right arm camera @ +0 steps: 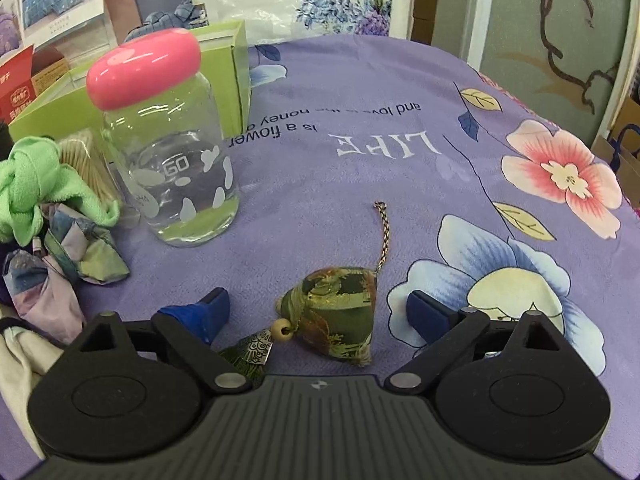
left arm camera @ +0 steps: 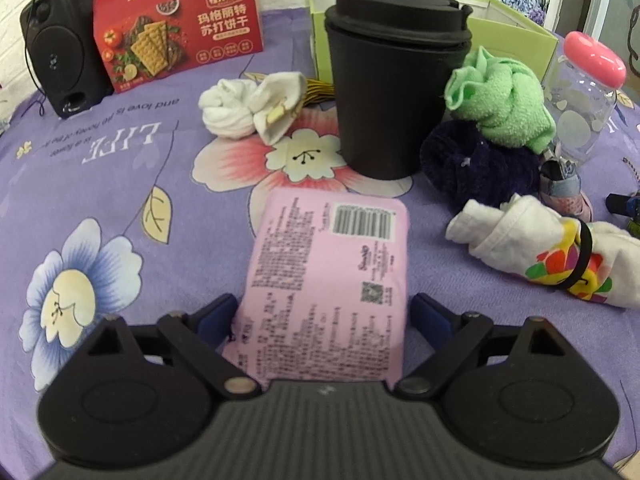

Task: Organize soft objects
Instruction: 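Close the right tool on the pouch while the left tool grips the pink package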

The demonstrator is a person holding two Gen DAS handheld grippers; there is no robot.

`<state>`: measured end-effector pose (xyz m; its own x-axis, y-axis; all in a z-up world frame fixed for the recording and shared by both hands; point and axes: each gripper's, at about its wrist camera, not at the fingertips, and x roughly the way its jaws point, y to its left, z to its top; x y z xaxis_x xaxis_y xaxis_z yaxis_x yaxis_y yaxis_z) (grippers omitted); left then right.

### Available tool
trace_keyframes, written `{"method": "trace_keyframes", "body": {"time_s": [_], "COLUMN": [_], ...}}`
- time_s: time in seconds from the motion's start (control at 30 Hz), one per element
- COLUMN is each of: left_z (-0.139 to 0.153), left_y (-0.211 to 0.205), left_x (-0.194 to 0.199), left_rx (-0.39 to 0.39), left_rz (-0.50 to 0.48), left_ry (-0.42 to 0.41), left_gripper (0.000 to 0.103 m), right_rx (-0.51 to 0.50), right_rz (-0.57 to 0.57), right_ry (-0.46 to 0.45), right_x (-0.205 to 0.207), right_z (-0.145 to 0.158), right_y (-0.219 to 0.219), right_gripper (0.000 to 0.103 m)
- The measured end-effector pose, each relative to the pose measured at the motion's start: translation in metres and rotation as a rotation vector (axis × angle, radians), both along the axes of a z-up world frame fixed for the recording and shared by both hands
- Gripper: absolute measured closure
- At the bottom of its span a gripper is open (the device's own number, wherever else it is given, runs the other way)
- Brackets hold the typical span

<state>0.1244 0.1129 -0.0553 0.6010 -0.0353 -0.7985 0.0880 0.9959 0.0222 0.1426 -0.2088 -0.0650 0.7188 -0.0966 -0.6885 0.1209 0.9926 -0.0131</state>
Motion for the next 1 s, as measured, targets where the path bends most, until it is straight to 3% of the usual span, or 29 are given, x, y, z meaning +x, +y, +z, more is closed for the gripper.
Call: {"method": "trace_keyframes", "body": {"time_s": [0.43,0.63,1.0], "left_z": [-0.004,-0.002,-0.002], "left_y": [0.001,0.001,-0.001], "left_x": [-0.008,-0.002,-0.002], "left_rx": [0.007,0.018,0.012], "left_rz": [-0.078,-0.130,-0.099], "left_ry": [-0.076,-0.062,-0.053], "left_gripper": [0.011,0.011,0.011], "right_rx": [-0.016,-0.023,0.009], "right_rz": [-0.011,-0.017,0.003], "right_ry": [-0.072,-0.087,-0.087], "right_x": [-0.009,-0.021,-0.021], "right_z": [-0.007,-0.007,-0.007], "right_y": [0.005,0.011,0.007], "right_gripper": [0.018,0.018,0.017]}}
